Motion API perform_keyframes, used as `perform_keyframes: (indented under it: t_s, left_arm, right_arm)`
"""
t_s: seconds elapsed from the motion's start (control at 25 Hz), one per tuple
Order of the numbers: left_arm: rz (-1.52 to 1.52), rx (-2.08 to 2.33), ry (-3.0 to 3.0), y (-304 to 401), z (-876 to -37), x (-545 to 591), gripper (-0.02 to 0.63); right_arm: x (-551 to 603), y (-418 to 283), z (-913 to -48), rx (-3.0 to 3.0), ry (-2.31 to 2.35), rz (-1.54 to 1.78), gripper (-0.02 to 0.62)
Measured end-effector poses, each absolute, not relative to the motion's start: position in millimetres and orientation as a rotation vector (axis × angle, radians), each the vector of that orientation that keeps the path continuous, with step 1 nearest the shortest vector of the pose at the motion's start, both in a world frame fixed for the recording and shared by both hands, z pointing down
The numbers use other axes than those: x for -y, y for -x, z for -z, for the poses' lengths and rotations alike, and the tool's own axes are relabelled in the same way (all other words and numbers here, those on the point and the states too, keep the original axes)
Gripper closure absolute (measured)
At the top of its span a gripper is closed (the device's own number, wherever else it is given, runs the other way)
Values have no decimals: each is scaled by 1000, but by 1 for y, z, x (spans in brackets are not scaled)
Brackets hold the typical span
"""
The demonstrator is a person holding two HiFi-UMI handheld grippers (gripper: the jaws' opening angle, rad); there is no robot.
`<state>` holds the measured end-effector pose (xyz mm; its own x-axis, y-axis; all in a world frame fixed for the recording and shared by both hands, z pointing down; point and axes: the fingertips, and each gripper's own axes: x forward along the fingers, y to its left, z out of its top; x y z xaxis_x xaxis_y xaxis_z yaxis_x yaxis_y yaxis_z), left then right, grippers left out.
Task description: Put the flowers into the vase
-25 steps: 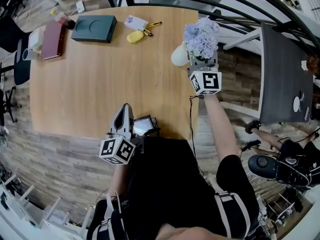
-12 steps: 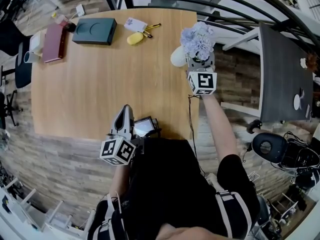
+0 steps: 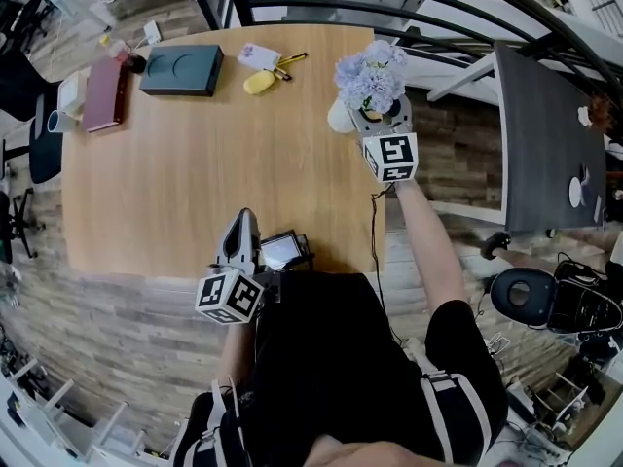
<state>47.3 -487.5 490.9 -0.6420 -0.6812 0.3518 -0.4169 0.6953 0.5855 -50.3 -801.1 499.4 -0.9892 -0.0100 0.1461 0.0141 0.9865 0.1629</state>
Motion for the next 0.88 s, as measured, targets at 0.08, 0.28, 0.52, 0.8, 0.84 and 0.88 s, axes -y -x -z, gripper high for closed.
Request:
perform_keyframes:
  t_s: [0.08,0.28,0.52,0.8,0.84,0.88]
  left_arm:
    - [629,2343,-842,-48,-491,486,558]
    - [647,2348,-855,-47,-489,483,558]
    - [662,2348,-881,-50,-484,481,558]
    - [663,2372,-909,-50,-472,481,558]
    - [662,2370,-910,-49,-471,481,558]
    - [662,2367,-912,-49,-470,480,558]
  right_arm:
    - [800,49,-501,2951,25,242,284]
    - [799,42,-507,2819,92,227,259]
    - [797,25,-521,2602,152,282,259]
    - [813,-46,-527,2622,18,-3,259]
    - [811,-61,-527,2638,-4,-95,259]
    - [807,-74,-526,2651,-21,-179,259]
